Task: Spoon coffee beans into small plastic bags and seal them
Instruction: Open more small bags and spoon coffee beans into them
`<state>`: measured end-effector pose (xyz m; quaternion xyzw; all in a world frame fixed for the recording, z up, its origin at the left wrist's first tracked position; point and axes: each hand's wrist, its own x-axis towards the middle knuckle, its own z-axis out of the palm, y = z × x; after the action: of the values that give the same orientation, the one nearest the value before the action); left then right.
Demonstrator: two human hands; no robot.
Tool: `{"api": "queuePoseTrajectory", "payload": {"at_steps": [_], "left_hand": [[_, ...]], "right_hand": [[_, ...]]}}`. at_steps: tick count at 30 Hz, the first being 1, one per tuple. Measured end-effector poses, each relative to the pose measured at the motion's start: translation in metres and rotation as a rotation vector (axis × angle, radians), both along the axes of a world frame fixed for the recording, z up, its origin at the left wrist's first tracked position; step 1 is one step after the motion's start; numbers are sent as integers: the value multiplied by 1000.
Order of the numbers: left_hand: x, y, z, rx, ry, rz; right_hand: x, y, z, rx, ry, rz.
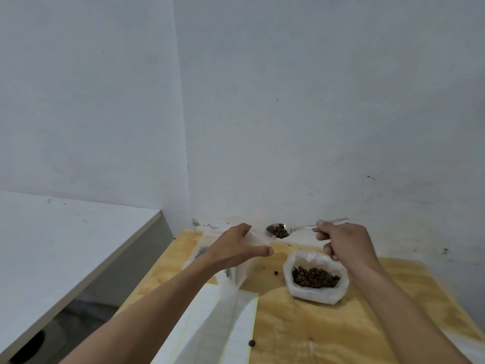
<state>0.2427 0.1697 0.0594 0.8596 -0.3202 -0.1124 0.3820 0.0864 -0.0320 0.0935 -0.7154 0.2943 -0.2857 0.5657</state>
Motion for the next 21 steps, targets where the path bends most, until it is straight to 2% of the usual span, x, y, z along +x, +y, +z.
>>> {"api": "queuePoseTrajectory", "payload": {"at_steps": [3, 7, 12, 17, 21], "left_hand": [[3, 2, -1, -30, 28, 23], [5, 1, -2, -63, 29, 39], [8, -3, -4, -93, 36, 47], [6, -6, -1, -73, 20, 34], [1, -13, 2, -75, 22, -9]], "right_hand": [[2, 10, -1, -87, -32, 35], [-2, 17, 0, -302, -32, 44], [-10, 14, 2, -360, -83, 12], [-27, -8, 7, -401, -26, -115], [-47, -27, 4, -530, 109, -164]]}}
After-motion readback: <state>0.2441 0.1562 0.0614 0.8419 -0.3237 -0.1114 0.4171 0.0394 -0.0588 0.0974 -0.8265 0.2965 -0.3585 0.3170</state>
